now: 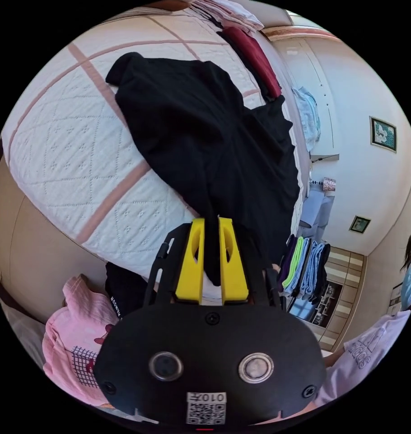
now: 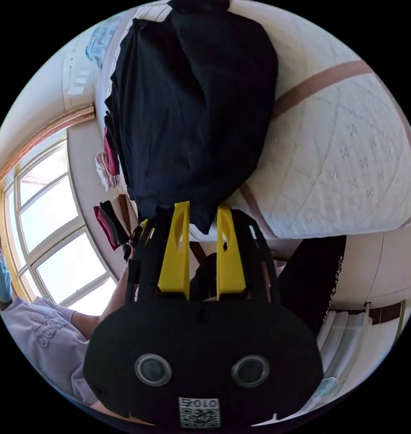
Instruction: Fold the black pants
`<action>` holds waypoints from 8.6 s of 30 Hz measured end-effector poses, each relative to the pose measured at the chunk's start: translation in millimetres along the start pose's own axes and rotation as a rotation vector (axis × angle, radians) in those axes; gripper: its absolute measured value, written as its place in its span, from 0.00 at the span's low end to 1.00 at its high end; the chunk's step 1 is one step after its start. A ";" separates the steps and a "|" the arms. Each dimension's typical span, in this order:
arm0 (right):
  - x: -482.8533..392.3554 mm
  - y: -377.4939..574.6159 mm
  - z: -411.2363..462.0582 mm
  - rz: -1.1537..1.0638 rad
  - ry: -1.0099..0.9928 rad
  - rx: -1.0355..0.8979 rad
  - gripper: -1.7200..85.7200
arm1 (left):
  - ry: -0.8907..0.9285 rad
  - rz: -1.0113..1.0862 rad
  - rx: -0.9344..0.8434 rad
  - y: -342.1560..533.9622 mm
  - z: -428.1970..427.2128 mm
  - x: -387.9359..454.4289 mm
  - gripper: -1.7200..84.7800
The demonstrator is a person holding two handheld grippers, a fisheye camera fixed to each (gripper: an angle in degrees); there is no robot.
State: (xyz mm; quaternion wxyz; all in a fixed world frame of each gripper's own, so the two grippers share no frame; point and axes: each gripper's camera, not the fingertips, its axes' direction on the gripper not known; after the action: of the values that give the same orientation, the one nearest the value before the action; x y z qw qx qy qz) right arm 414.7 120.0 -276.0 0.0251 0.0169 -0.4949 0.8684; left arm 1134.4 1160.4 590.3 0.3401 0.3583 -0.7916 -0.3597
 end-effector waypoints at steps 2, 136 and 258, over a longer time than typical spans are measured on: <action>7.9 -1.9 4.6 0.022 0.015 -0.009 0.07 | -0.027 -0.003 -0.027 -2.3 13.4 13.5 0.04; -262.8 -264.6 -204.8 -0.638 0.525 0.447 0.09 | -0.477 0.794 -0.023 -410.7 128.0 641.4 0.06; -58.4 168.7 33.1 -0.942 0.886 0.288 0.06 | 0.216 1.769 -1.038 -8.0 566.2 714.5 0.02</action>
State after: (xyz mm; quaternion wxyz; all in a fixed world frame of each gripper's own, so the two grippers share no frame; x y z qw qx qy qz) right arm 462.9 4.1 -407.2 0.6009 -0.1238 -0.2565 0.7469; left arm 320.3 760.9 495.7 0.6652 -0.5129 -0.4845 -0.2443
